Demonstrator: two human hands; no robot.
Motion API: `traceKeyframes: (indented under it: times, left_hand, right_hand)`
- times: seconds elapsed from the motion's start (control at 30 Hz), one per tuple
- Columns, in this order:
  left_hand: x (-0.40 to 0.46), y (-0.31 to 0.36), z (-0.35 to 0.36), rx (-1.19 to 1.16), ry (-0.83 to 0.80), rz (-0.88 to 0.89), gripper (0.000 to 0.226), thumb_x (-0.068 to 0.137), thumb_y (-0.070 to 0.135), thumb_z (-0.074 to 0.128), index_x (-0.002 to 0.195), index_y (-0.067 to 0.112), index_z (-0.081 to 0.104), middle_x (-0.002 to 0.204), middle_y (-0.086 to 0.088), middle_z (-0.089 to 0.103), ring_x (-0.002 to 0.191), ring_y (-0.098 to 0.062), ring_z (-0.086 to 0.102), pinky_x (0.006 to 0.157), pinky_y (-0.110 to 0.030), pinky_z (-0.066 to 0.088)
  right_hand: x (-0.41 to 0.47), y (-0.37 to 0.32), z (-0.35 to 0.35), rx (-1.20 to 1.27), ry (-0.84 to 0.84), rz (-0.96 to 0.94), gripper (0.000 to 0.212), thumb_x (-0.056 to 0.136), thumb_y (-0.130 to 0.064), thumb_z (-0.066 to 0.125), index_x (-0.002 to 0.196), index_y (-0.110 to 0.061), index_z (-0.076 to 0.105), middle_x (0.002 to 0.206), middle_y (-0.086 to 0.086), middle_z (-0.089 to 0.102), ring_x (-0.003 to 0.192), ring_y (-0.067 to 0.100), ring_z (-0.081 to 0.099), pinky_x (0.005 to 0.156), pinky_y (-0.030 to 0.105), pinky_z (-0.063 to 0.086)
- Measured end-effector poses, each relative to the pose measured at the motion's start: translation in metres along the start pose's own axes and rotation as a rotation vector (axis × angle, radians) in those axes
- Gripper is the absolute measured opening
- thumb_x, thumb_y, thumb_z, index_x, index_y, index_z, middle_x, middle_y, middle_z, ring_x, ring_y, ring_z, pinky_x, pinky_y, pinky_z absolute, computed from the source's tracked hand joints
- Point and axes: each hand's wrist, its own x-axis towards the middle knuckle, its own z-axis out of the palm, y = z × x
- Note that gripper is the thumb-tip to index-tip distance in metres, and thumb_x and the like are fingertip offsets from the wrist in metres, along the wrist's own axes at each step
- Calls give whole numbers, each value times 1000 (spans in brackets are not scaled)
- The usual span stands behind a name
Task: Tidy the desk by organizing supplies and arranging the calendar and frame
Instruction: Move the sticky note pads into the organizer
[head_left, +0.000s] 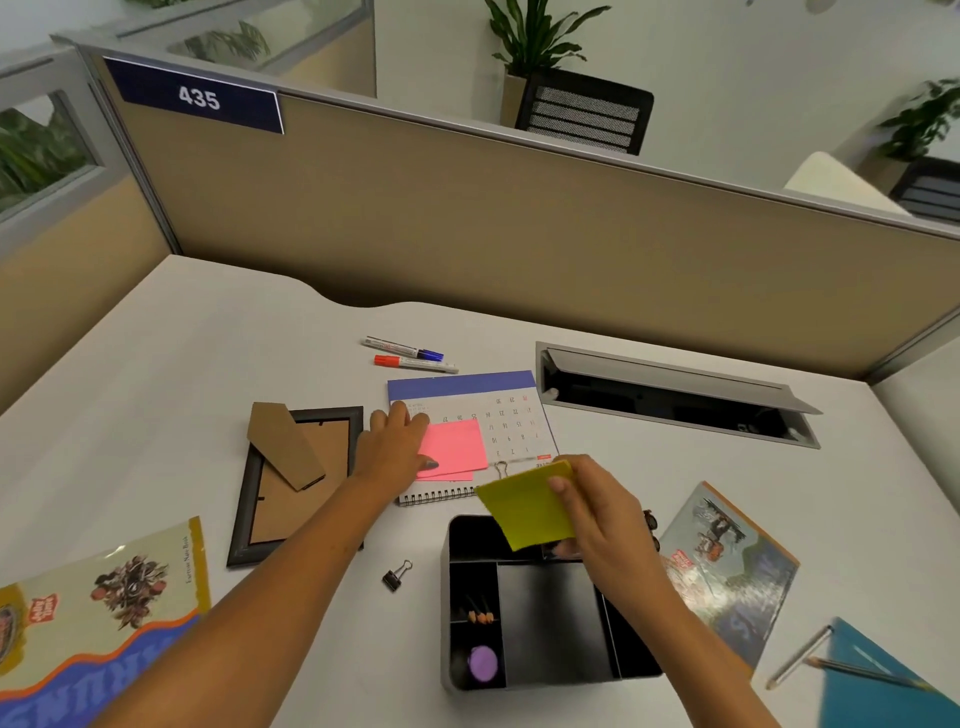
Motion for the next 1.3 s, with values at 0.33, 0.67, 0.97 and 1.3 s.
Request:
traceKeyframes:
  times: [0.33, 0.67, 0.97, 1.3]
  left_hand:
    - [7, 0, 1, 52, -52, 30, 69, 79, 53, 64, 134, 20, 38, 131, -4, 41, 120, -25, 38, 94, -40, 38]
    - [8, 2, 0, 52, -48, -26, 75, 75, 56, 66, 132, 17, 38, 131, -7, 41, 118, -25, 38, 92, -37, 40]
    - [8, 6, -5, 51, -40, -42, 77, 71, 54, 72, 128, 16, 37, 128, -9, 37, 114, -25, 37, 89, -37, 39]
    - [-6, 2, -19, -293, 255, 30, 23, 88, 29, 62, 102, 12, 58, 105, -5, 64, 94, -24, 55, 72, -33, 41]
  right_hand:
    - [6, 26, 20, -540, -220, -261, 43, 82, 5, 50, 118, -17, 59, 110, 4, 50, 91, 19, 53, 71, 19, 39]
    - [3, 29, 51, -697, 17, -168, 18, 71, -10, 76, 81, -16, 62, 84, 1, 59, 72, 21, 55, 43, 33, 49]
    - [-2, 36, 50, -713, 88, -111, 23, 67, 0, 77, 84, -15, 68, 85, -1, 60, 72, 19, 57, 47, 26, 49]
    - [-2, 18, 41, -444, 203, -44, 16, 83, -11, 66, 98, -16, 68, 103, -4, 56, 98, 15, 52, 79, 22, 41]
